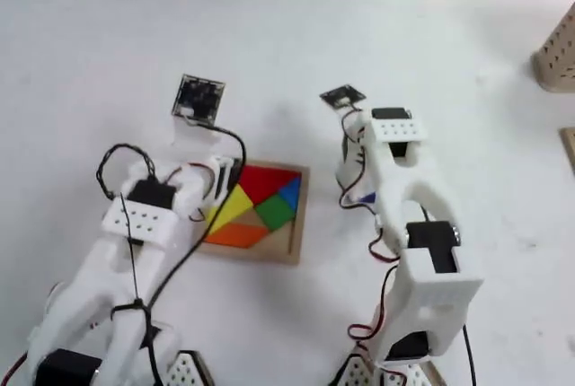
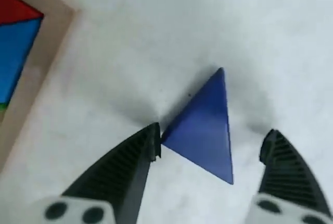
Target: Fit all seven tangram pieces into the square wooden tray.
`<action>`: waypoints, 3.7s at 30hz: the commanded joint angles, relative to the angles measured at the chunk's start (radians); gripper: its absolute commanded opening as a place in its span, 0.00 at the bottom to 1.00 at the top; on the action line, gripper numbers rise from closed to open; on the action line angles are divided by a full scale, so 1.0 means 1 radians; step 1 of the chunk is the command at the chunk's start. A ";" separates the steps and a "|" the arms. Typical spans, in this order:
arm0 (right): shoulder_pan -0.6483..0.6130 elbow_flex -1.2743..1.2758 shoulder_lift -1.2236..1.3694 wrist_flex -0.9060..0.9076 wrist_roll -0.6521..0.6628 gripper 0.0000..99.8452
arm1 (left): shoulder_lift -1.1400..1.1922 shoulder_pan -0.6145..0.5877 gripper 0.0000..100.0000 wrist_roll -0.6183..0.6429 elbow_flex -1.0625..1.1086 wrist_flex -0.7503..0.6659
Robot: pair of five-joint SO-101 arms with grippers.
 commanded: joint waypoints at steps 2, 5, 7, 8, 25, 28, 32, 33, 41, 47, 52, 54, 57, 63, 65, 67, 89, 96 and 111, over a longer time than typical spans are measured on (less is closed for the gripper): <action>-0.008 -0.023 -0.008 0.016 0.066 0.29 | -0.027 -0.007 0.20 0.005 -0.008 -0.020; -0.013 -0.008 -0.010 0.027 0.137 0.28 | -0.027 -0.007 0.20 0.005 -0.008 -0.020; -0.016 -0.002 -0.012 0.036 0.180 0.28 | -0.027 -0.007 0.20 0.005 -0.008 -0.020; -0.016 -0.002 -0.013 0.035 0.184 0.28 | -0.025 -0.007 0.20 0.005 -0.008 -0.020; -0.008 -0.003 -0.008 0.030 0.207 0.03 | -0.025 -0.007 0.20 0.005 -0.008 -0.020; -0.008 -0.008 -0.012 0.028 0.201 0.02 | -0.025 -0.007 0.20 0.005 -0.008 -0.020; -0.018 -0.012 -0.059 0.048 0.193 0.02 | -0.025 -0.039 0.20 0.011 -0.015 -0.023; -0.018 -0.012 -0.076 0.058 0.184 0.02 | -0.027 -0.053 0.20 0.012 -0.015 -0.037; -0.018 -0.012 -0.137 0.062 0.124 0.02 | -0.031 -0.085 0.10 0.014 -0.015 -0.061; -0.065 -0.012 -0.139 0.082 0.046 0.03 | -0.033 -0.111 0.08 0.014 -0.017 -0.091; -0.107 -0.017 -0.134 0.081 -0.183 0.21 | -0.033 -0.117 0.08 0.014 -0.017 -0.092; -0.130 -0.018 -0.134 0.077 -0.207 0.29 | -0.033 -0.117 0.08 0.014 -0.017 -0.092; -0.150 -0.005 -0.130 0.030 -0.210 0.30 | -0.033 -0.119 0.08 0.014 -0.017 -0.092; -0.110 0.029 -0.038 -0.081 -0.189 0.29 | -0.033 -0.119 0.08 0.014 -0.015 -0.092; -0.111 0.002 -0.015 -0.048 -0.161 0.29 | -0.033 -0.117 0.08 0.014 -0.015 -0.091; -0.119 -0.014 -0.005 -0.035 -0.158 0.29 | -0.033 -0.117 0.08 0.014 -0.015 -0.091; -0.110 -0.020 -0.001 -0.054 -0.155 0.02 | -0.033 -0.119 0.08 0.014 -0.015 -0.091; -0.113 -0.020 -0.130 0.007 -0.155 0.02 | -0.035 -0.122 0.08 0.014 -0.017 -0.091; -0.418 -0.014 -0.334 0.065 -0.250 0.02 | -0.025 -0.298 0.08 0.153 -0.061 -0.084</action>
